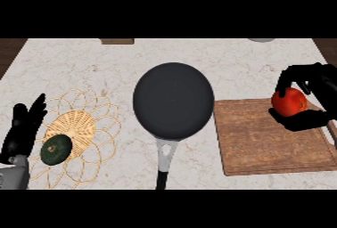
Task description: Pick the tomato from the cutting board and place it in the pan
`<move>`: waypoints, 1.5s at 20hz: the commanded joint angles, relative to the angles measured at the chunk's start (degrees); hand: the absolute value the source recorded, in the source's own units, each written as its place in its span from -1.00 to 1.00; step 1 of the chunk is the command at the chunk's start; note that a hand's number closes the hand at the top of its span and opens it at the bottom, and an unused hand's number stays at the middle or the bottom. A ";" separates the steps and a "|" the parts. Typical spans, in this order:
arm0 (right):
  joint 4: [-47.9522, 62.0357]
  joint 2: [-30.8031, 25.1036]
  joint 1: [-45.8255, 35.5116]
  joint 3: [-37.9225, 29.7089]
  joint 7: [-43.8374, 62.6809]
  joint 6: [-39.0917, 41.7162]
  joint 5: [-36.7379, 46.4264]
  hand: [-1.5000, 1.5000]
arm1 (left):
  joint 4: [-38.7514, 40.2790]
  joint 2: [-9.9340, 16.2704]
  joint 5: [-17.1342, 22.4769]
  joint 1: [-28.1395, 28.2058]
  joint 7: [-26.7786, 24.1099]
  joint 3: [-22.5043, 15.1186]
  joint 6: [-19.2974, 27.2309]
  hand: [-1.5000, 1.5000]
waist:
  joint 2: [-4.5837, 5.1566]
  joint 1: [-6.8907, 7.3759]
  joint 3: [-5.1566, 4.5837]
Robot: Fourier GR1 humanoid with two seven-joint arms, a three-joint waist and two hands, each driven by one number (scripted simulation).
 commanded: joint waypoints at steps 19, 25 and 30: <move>45.35 31.32 -31.77 4.85 9.74 -13.54 8.01 1.00 | 2.48 -2.21 -2.25 -3.37 -0.23 -1.03 0.52 0.00 | 0.58 1.44 0.01; 61.23 31.53 -36.22 10.46 4.37 -22.36 1.01 1.00 | 3.10 -0.89 -1.09 -5.27 -0.56 -0.29 -1.51 0.00 | 1.13 3.73 0.04; 66.33 31.58 -37.39 10.01 1.01 -20.34 -9.47 1.00 | 1.20 -0.85 -1.43 -5.44 -0.66 -1.32 -2.24 0.00 | 1.55 5.75 0.09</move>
